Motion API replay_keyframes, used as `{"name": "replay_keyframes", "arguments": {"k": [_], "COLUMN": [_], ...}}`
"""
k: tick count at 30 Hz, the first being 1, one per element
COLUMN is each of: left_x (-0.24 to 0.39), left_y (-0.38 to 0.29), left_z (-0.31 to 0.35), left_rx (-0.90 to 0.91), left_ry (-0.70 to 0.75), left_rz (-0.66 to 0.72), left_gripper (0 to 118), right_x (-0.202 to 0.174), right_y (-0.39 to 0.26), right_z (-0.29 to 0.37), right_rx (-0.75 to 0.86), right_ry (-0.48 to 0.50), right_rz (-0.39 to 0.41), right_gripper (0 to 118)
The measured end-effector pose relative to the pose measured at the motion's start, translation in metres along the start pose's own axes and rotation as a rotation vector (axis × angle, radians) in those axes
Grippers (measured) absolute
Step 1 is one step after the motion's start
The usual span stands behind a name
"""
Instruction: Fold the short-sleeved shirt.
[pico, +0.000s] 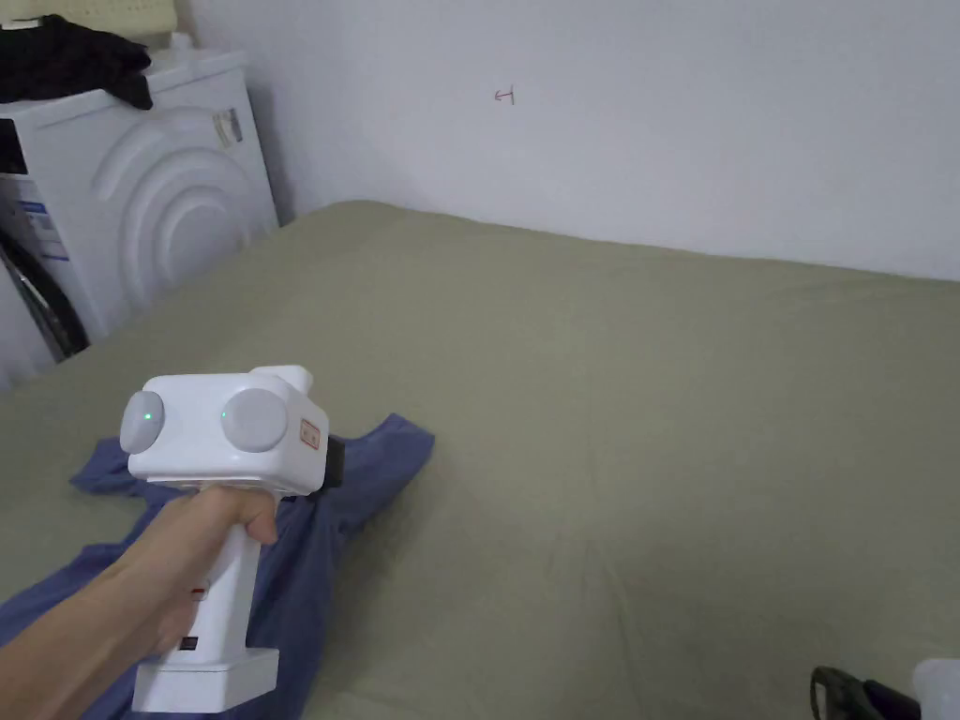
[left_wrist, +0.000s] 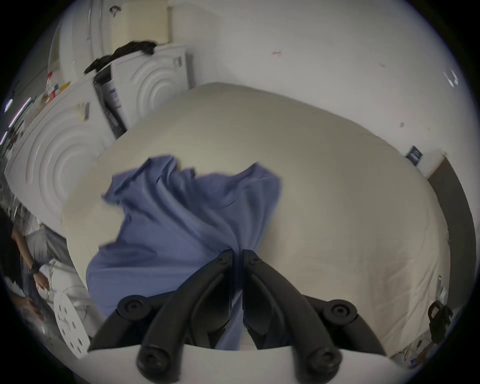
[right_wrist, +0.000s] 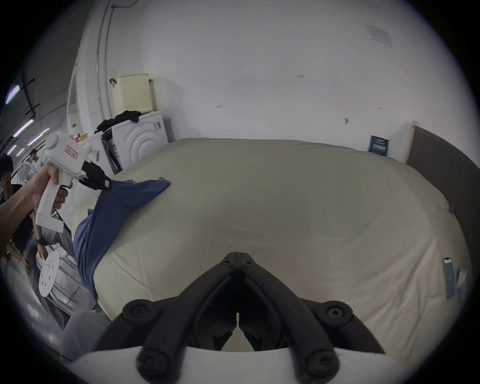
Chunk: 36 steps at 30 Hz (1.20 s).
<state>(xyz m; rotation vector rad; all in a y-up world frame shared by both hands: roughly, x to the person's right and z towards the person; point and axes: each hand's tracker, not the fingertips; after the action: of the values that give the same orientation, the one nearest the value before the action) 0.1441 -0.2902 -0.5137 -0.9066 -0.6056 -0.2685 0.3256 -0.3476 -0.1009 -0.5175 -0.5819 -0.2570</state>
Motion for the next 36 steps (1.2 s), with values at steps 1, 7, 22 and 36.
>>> {"name": "replay_keyframes", "arguments": {"k": [1, 7, 22, 36], "left_x": [0.015, 0.148, 0.481, 0.460], "left_y": [0.003, 0.024, -0.065, -0.097], "left_z": [0.007, 0.049, -0.033, -0.043], "left_rx": [0.013, 0.121, -0.112, -0.005], "left_ry": [-0.027, -0.258, -0.583, -0.432], "left_rz": [-0.021, -0.169, -0.478, -0.473], "left_gripper": [7, 7, 7, 49], "right_x": [0.007, 0.053, 0.150, 0.169], "right_y": [-0.001, -0.008, -0.039, -0.046], "right_z": [0.008, 0.060, 0.108, 0.100], "right_rx": [0.008, 0.045, 0.035, 0.008], "right_ry": [-0.024, -0.130, -0.363, -0.382], "right_rz": [-0.005, -0.075, -0.216, -0.258], "right_gripper": [1, 1, 1, 2]}}
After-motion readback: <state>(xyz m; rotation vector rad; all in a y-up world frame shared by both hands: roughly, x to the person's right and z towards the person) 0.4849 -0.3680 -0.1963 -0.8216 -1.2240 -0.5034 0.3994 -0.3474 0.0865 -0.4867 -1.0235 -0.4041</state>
